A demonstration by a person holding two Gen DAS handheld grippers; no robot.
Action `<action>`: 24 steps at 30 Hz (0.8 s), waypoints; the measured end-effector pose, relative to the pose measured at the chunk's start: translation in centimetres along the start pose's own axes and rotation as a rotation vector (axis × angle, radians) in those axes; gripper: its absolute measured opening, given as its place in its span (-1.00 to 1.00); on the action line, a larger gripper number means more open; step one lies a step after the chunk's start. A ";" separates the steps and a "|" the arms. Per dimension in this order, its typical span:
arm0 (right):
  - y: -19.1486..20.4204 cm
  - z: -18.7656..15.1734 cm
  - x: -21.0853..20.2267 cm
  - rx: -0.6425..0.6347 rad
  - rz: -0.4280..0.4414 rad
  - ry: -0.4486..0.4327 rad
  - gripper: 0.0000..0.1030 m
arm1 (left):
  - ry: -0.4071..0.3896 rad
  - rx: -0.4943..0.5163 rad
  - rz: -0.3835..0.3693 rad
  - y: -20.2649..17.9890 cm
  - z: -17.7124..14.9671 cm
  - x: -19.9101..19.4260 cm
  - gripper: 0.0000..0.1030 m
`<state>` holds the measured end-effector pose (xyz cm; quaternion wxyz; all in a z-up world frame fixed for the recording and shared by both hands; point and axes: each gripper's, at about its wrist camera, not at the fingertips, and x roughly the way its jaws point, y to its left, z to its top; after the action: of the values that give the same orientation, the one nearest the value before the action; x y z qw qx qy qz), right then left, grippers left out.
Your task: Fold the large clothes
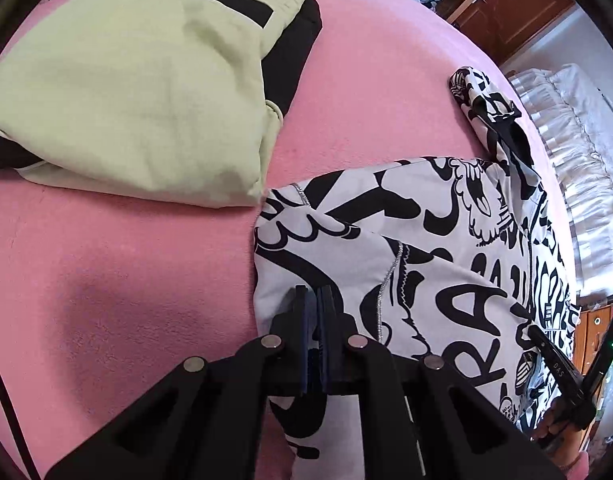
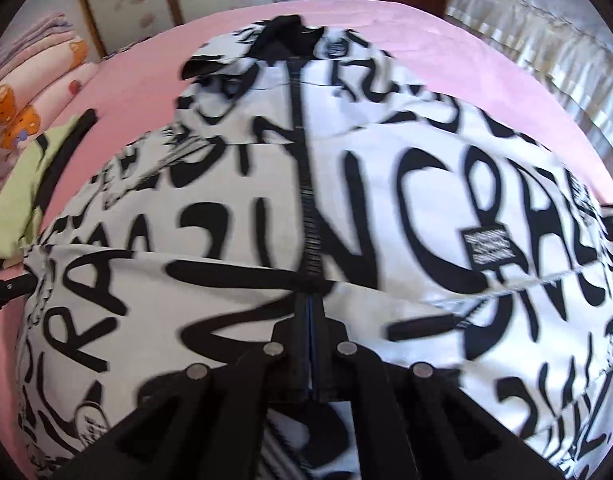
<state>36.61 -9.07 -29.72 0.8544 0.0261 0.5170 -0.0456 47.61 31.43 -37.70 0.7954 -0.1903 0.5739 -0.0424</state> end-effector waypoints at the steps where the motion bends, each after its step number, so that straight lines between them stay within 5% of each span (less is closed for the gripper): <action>1: -0.7 -0.1 -0.1 0.012 -0.025 0.002 -1.00 | 0.005 -0.003 0.003 0.1 0.0 0.3 -0.92; 9: -1.3 -0.2 -1.2 0.021 -0.044 -0.003 -1.00 | 0.009 0.038 0.052 -1.7 -0.7 -0.3 -0.92; 19: 7.3 -1.7 -4.6 -0.003 0.401 0.016 -1.00 | 0.100 0.126 -0.093 -6.5 -5.6 -1.5 -0.92; 24: 11.8 -3.9 -4.0 -0.096 0.521 0.089 -1.00 | 0.156 0.160 -0.119 -7.5 -8.1 -1.1 -0.92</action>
<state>32.57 3.24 -27.99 0.8140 0.1197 0.5315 0.2013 40.85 22.74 -36.23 0.7570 -0.1562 0.6166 -0.1499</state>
